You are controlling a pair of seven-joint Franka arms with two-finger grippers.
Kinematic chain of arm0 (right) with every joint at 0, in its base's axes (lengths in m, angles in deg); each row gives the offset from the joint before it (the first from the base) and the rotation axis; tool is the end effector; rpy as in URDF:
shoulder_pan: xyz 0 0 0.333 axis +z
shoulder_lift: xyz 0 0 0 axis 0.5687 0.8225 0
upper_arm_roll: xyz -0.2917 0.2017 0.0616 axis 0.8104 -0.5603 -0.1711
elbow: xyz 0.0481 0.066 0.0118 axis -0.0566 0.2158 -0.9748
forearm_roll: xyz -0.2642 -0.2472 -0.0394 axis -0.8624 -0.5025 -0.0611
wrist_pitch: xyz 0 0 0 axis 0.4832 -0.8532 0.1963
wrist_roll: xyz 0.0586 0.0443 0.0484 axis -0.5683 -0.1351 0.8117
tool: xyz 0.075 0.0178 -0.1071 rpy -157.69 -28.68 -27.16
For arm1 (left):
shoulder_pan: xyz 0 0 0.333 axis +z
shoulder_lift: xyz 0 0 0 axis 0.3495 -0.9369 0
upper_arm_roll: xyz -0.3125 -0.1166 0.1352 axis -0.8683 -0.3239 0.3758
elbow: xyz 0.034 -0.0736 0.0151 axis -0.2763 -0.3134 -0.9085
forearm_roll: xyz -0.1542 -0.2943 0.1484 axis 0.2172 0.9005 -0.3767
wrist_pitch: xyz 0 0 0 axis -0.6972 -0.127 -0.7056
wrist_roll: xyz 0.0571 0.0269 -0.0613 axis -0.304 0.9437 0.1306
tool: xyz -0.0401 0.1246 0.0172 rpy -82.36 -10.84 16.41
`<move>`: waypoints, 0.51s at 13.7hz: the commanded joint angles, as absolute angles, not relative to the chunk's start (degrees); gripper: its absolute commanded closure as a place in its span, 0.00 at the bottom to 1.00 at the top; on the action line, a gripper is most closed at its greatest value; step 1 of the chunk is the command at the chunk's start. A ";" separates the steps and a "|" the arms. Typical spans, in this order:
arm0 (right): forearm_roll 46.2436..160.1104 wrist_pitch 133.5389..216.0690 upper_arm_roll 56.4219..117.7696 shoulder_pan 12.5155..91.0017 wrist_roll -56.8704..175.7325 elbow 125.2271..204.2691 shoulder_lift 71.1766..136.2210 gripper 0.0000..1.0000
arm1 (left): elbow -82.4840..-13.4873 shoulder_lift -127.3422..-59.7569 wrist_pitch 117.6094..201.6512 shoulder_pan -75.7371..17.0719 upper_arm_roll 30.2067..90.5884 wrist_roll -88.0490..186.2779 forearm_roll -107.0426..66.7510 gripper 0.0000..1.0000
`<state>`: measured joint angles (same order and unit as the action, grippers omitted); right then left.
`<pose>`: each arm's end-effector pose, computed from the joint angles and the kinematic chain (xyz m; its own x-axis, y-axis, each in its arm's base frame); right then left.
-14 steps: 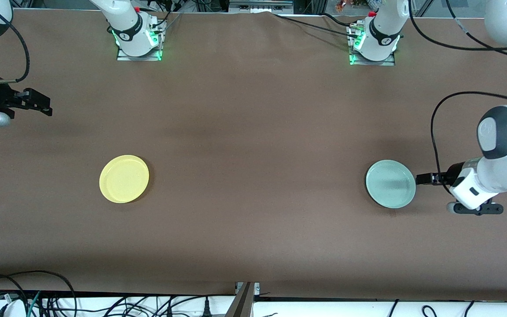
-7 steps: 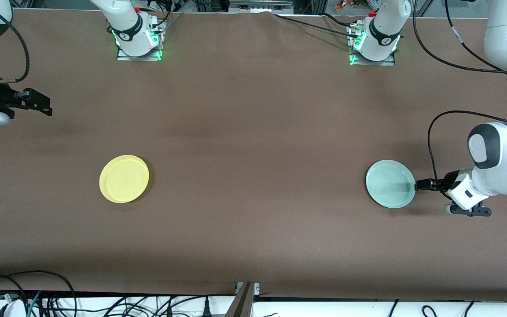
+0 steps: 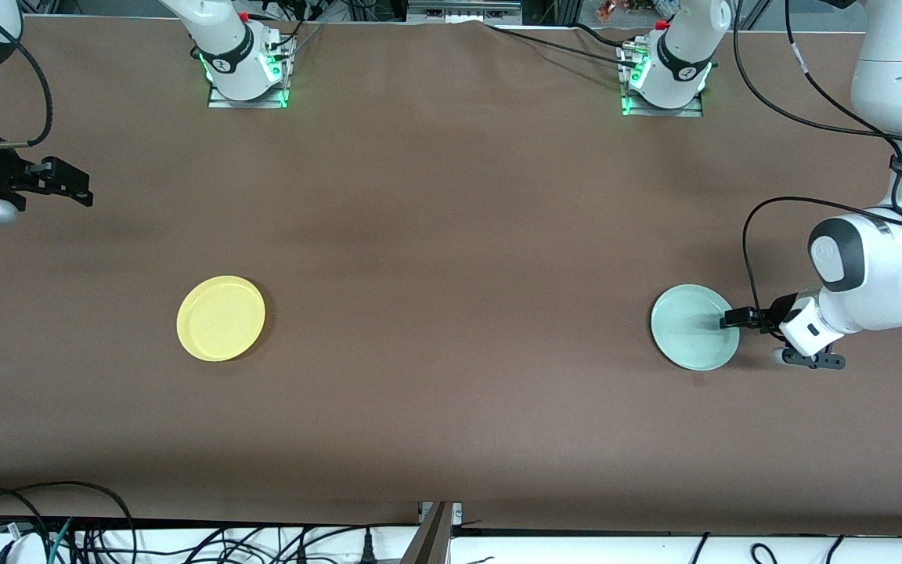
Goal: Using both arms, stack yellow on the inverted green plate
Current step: 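Reach the left gripper to the green plate rim and grasp it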
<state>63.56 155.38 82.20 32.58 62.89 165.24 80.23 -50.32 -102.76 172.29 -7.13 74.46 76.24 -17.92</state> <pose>0.5254 -0.0299 0.5800 0.9921 0.1067 -0.0655 0.1093 -0.9933 0.0369 0.6405 0.0987 0.2399 0.9958 -0.0631 -0.0662 -0.0478 -0.9763 0.2112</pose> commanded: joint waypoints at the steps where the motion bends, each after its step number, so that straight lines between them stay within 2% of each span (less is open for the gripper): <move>1: 62.90 154.46 82.00 32.46 61.96 165.13 79.27 0.00 | -51.81 -103.17 173.77 -6.75 75.73 81.48 -12.72 0.00; 6: 62.90 154.46 82.00 32.46 61.96 165.13 79.36 0.00 | -53.83 -103.26 173.86 -6.84 76.26 82.90 -10.68 0.00; 7: 62.82 154.46 82.00 32.46 61.96 165.22 79.36 0.00 | -54.09 -103.26 173.86 -6.84 76.26 82.90 -10.68 0.08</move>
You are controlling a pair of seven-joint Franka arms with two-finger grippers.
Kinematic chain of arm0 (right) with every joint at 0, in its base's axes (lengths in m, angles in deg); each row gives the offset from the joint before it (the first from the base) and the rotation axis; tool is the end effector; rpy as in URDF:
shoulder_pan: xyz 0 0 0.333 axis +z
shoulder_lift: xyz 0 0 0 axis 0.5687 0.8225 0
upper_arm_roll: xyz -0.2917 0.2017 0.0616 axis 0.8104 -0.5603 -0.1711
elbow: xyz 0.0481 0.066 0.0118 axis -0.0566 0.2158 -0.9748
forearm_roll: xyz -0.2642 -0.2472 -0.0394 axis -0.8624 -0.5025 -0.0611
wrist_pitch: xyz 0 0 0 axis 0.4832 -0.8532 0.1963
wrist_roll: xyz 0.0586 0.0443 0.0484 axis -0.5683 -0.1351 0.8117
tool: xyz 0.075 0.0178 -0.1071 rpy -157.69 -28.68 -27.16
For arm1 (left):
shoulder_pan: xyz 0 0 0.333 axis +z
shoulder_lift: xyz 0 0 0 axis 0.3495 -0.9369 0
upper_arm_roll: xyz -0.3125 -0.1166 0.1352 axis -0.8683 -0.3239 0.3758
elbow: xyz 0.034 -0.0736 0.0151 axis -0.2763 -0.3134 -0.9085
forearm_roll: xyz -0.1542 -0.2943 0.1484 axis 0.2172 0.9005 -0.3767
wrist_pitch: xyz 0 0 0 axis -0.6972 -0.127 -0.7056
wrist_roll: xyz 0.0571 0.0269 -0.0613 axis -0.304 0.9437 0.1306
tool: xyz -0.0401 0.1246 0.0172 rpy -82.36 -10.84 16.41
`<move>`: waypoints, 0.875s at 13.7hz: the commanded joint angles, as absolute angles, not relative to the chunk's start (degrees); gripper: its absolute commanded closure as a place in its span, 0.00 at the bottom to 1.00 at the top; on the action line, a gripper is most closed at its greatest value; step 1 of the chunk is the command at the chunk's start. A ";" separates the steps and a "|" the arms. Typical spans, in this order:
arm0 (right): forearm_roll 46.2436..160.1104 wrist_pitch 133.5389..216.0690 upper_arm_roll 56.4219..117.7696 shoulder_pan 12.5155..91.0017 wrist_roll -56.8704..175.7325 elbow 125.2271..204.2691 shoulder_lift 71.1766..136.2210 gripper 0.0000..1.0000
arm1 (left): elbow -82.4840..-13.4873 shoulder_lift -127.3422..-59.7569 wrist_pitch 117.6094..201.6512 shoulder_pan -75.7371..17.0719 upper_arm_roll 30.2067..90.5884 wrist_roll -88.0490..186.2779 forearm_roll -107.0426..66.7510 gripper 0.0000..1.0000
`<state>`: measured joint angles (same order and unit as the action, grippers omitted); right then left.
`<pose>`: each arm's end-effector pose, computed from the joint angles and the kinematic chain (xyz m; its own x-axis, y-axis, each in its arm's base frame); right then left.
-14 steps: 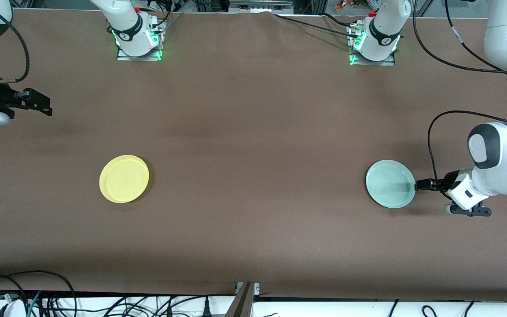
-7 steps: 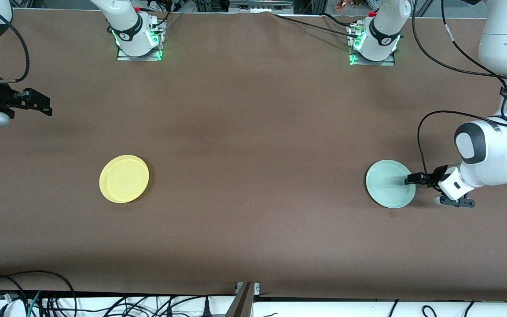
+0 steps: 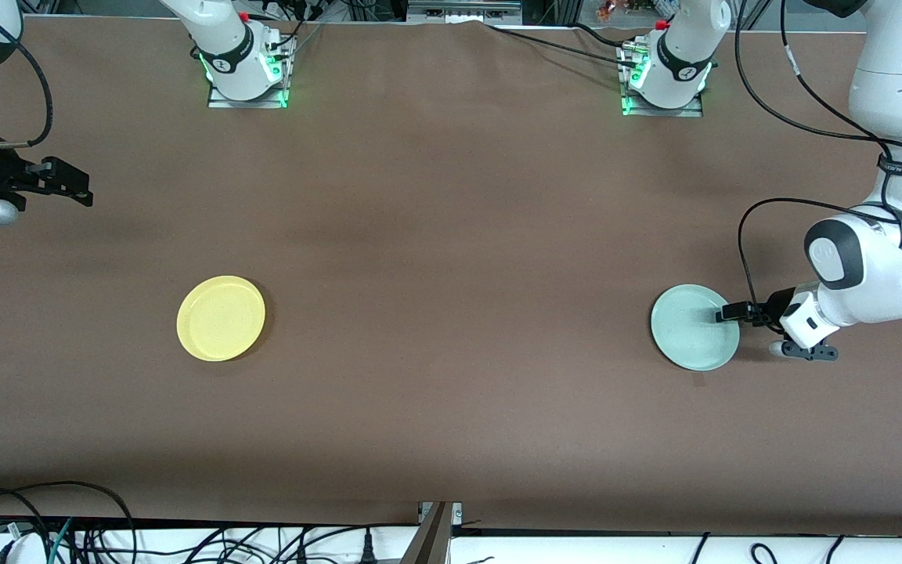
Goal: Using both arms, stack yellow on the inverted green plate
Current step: 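Reach the left gripper to the green plate rim and grasp it, then lift the green plate with the left gripper and flip it over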
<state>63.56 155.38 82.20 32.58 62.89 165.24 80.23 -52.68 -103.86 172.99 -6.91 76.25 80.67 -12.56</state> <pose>0.5254 -0.0299 0.5800 0.9921 0.1067 -0.0655 0.1093 -0.9933 0.0369 0.6239 0.1124 0.2133 0.9953 -0.0424 -0.0875 -0.0174 -0.9631 0.2687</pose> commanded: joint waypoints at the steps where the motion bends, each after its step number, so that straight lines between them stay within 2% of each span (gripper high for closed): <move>1: 62.90 154.46 82.00 32.46 61.96 165.22 79.36 0.00 | -54.18 -103.17 173.86 -7.10 76.35 82.90 -10.68 0.25; 3: 62.90 154.46 82.00 32.46 62.04 165.22 79.36 0.00 | -54.18 -103.17 173.78 -7.36 76.52 82.81 -10.77 0.57; 7: 62.90 154.46 82.00 32.46 61.96 165.13 79.27 0.00 | -54.18 -103.35 173.78 -7.54 76.70 82.90 -10.94 0.92; 8: 62.82 154.46 82.00 32.46 61.96 165.13 79.27 0.00 | -54.18 -103.44 173.78 -7.54 76.70 82.90 -10.94 0.98; 9: 62.90 154.46 82.00 32.46 61.96 165.22 79.35 0.00 | -54.18 -103.52 173.78 -7.54 76.70 82.90 -10.94 1.00; 12: 62.90 154.46 82.00 32.46 61.96 165.13 79.36 0.00 | -53.83 -103.44 173.78 -7.54 76.70 82.90 -11.29 1.00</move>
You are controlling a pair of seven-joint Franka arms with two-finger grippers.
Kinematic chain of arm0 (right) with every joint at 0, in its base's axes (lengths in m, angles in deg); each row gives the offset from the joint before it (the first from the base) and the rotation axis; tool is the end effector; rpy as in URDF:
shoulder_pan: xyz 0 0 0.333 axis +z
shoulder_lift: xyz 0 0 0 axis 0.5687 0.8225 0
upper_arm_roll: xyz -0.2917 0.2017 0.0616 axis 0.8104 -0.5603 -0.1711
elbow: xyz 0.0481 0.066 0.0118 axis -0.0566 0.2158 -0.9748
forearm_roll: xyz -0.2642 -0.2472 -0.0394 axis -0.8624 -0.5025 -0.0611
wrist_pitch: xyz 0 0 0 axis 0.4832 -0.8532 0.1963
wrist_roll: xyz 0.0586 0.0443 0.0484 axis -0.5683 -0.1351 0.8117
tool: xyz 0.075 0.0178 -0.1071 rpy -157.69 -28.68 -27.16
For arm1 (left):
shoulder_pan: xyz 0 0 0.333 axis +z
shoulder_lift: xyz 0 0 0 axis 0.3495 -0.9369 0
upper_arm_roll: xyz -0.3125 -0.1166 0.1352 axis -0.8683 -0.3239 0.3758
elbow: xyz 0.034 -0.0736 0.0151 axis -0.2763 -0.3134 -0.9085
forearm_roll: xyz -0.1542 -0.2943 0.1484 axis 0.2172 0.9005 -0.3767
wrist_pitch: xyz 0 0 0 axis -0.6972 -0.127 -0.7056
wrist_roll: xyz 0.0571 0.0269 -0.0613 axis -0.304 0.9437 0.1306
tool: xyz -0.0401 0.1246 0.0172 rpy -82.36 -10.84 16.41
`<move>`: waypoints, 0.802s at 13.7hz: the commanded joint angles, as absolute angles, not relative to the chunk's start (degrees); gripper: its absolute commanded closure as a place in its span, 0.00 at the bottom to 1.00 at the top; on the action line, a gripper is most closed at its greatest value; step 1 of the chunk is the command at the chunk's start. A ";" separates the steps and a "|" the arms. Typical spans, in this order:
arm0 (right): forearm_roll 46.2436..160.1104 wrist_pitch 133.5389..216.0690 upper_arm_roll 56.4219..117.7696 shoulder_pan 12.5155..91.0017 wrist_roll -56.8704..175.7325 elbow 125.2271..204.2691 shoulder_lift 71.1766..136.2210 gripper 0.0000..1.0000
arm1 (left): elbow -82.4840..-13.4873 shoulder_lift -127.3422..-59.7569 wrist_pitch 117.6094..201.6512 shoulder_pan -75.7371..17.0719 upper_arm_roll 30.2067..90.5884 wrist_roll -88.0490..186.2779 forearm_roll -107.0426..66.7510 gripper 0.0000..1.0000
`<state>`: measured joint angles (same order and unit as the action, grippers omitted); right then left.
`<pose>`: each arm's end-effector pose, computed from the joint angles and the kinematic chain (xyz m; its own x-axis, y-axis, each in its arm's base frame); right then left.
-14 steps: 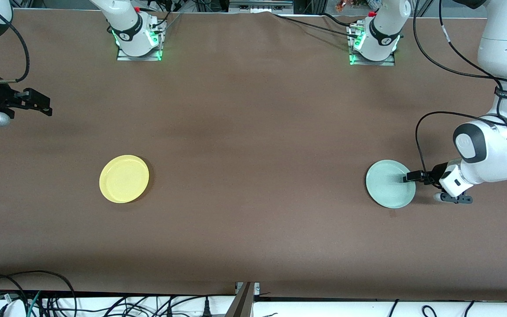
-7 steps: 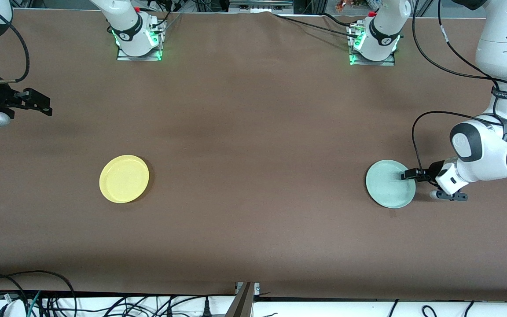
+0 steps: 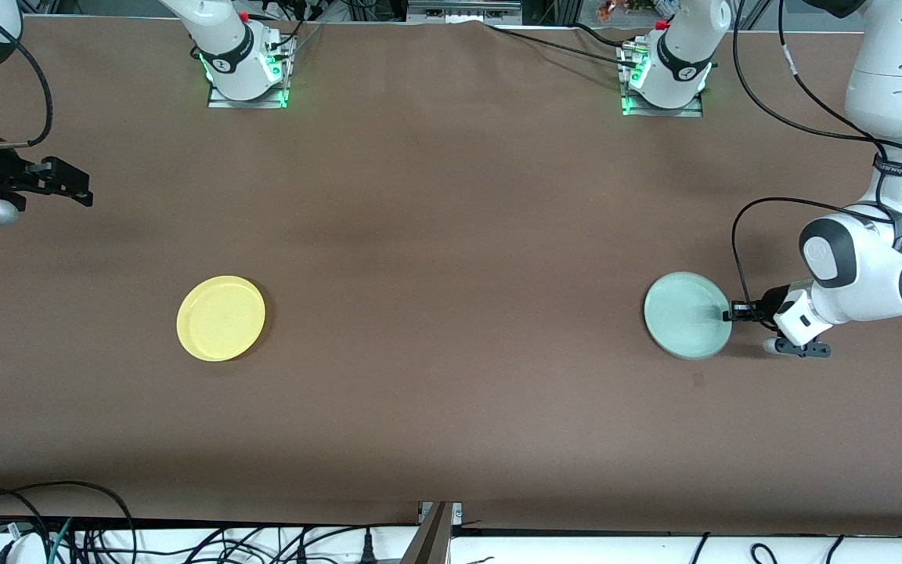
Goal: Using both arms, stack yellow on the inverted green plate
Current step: 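Lift the green plate with the left gripper and flip it over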
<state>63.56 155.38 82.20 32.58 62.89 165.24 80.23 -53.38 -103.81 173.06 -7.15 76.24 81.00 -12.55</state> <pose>0.5254 -0.0299 0.5800 0.9921 0.1067 -0.0655 0.1093 -0.9933 0.0369 0.6203 0.1088 0.2096 0.9940 -0.0523 -0.0958 -0.0245 -0.9622 0.2713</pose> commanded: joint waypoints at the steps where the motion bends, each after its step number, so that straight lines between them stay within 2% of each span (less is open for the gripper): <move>1: 62.90 154.46 82.00 32.46 61.96 165.13 79.36 0.00 | -53.31 -103.35 173.86 -7.80 76.70 82.99 -11.47 1.00; 4: 62.82 154.46 82.00 32.46 61.96 165.22 79.36 0.00 | -49.89 -102.30 173.69 -10.08 76.70 82.99 -13.22 1.00; 9: 62.82 154.46 82.00 32.46 61.96 165.13 79.36 0.00 | -42.41 -102.47 173.77 -20.43 76.70 81.67 -15.60 1.00; 11: 62.82 154.46 82.00 32.46 61.96 165.13 79.36 0.00 | -39.00 -103.52 174.91 -25.62 76.79 76.52 -21.98 1.00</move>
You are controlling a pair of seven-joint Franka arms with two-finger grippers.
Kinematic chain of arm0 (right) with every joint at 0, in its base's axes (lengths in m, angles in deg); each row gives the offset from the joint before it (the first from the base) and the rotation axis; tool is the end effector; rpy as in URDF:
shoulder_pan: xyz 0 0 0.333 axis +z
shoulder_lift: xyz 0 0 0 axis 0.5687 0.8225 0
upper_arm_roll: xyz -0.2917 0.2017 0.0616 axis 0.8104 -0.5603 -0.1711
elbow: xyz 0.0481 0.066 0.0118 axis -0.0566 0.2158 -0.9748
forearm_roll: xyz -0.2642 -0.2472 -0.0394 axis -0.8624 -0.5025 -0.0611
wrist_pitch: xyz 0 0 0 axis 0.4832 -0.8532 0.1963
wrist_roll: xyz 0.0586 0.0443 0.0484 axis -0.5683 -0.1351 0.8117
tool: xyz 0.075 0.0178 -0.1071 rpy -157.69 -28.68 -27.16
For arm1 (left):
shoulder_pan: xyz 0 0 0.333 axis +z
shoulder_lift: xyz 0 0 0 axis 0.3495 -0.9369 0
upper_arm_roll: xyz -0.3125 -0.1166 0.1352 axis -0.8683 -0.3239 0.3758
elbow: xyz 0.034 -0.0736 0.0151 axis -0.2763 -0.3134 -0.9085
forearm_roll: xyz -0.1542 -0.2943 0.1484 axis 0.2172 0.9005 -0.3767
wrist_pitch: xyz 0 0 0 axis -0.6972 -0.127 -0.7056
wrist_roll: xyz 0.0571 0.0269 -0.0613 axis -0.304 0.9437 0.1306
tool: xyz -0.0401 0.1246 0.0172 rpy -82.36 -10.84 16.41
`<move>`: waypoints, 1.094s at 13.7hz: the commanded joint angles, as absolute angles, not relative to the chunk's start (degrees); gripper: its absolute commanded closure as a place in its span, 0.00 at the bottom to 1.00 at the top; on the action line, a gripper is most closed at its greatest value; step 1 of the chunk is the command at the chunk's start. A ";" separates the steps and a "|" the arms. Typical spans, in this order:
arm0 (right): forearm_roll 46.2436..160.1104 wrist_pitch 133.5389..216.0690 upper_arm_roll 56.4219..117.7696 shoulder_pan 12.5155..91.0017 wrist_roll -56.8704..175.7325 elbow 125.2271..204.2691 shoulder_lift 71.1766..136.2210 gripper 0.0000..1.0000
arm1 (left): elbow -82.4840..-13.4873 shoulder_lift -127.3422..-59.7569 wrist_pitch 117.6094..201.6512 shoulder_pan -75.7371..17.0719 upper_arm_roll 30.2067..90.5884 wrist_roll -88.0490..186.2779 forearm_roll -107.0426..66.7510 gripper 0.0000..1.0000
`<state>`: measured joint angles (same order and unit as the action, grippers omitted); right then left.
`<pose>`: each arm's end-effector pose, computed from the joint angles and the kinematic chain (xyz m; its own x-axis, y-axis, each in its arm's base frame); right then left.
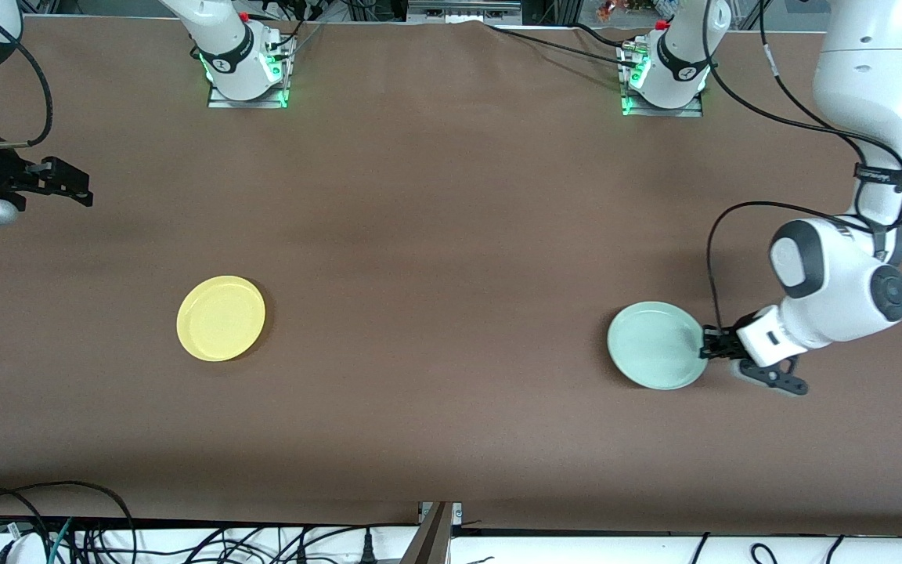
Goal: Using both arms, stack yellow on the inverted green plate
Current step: 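Lift the green plate with the left gripper and flip it over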
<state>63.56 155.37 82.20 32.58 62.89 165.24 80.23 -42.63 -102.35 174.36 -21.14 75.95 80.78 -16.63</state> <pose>0.5254 -0.0299 0.5800 0.9921 0.1067 -0.0656 0.1093 -0.9933 0.0369 0.6939 -0.0448 0.3008 0.9366 -0.3305 0.1167 -0.3462 -0.9243 0.1606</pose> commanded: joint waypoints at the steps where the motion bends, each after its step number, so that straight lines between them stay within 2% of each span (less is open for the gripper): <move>1: 62.82 154.46 82.00 32.46 61.96 165.22 79.36 0.00 | -37.41 -103.87 175.61 -28.25 76.79 71.35 -27.33 1.00; 7: 62.82 154.46 82.00 32.46 61.96 165.13 79.36 0.00 | -29.84 -105.90 175.10 -41.71 76.79 47.86 -67.49 1.00; 13: 62.82 154.46 82.00 32.46 61.96 165.13 79.36 0.00 | -24.75 -108.88 173.69 -50.77 76.88 44.49 -95.27 1.00; 15: 62.82 154.46 82.00 32.46 61.96 165.22 79.36 0.00 | -22.03 -110.72 170.90 -53.93 76.88 44.40 -98.30 1.00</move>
<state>63.55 155.35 82.20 32.58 62.88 165.23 80.23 -27.01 -107.72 174.49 -50.62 75.86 44.32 -94.97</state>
